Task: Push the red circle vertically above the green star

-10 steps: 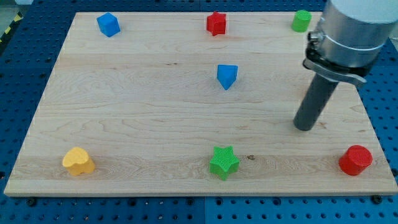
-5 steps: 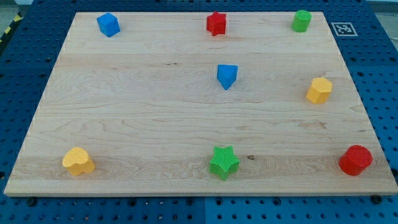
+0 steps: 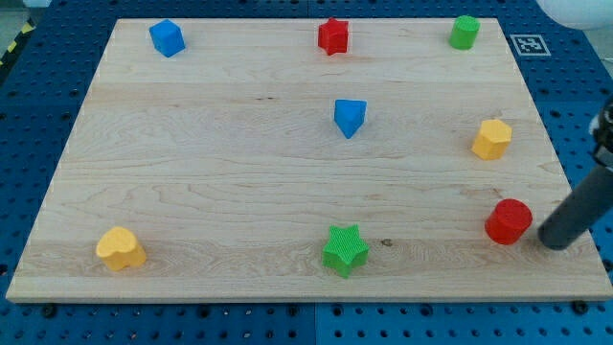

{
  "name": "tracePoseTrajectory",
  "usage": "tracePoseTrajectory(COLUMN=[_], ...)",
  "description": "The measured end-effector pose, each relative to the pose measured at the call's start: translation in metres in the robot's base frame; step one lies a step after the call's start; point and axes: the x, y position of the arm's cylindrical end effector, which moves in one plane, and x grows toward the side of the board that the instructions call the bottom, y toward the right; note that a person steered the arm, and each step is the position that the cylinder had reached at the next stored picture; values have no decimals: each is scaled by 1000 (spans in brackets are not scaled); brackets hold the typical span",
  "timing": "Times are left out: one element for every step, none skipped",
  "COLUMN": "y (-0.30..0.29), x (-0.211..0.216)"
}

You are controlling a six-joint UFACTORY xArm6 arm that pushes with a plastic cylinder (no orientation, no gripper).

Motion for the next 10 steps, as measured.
tracePoseTrajectory(y=[-47,-62,-60,-65,-99,-102,-102,-99,-108,-155], x=[-17,-32,-32,-44,-45,-45,-45,-32,-24,-28])
